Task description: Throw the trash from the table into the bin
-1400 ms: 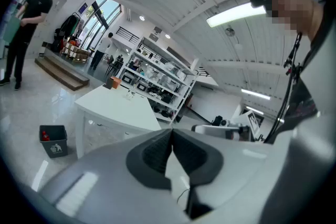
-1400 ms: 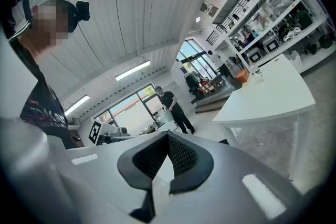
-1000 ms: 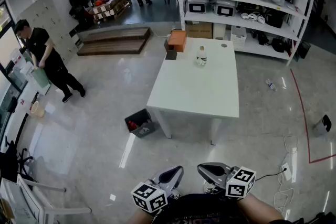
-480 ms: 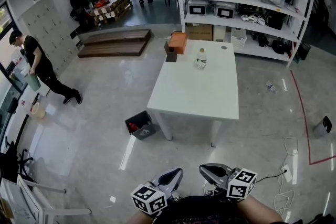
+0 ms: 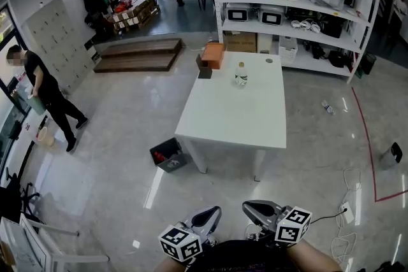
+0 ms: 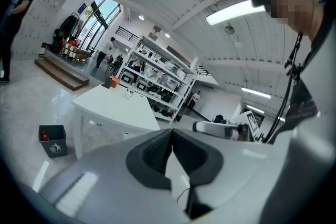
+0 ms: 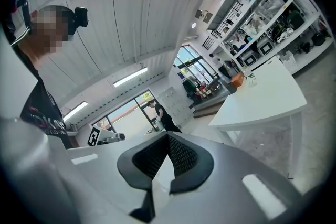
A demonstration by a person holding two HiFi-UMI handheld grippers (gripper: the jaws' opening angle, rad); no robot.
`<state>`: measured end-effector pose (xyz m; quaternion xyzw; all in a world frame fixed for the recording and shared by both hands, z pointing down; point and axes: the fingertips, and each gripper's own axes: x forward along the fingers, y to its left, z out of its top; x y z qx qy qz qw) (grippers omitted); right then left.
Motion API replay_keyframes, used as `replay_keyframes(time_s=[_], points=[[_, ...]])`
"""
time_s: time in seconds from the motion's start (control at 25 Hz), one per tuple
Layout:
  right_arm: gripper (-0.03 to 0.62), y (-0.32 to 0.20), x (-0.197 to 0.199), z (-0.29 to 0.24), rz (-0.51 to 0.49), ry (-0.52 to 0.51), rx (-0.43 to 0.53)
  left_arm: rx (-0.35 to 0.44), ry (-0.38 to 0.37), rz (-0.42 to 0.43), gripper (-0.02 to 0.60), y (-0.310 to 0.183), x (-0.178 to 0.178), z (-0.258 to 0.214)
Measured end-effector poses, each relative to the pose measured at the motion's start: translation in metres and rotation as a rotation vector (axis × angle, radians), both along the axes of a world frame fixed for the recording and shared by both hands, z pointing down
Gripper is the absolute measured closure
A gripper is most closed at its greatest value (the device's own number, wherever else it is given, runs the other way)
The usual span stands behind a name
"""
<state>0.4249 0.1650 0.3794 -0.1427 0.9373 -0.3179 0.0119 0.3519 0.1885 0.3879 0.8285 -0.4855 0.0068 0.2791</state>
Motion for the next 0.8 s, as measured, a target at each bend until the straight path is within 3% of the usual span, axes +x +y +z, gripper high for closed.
replay_keyframes(time_s=[0.44, 0.8], points=[[0.594, -0.017, 0.032, 0.002, 0.004, -0.011, -0.008, -0.013, -0.01, -0.011, 0.572, -0.014, 0.029, 0.005], [0.594, -0.046, 0.062, 0.007, -0.026, -0.019, -0.02, -0.023, -0.005, -0.07, 0.572, -0.038, 0.052, 0.009]])
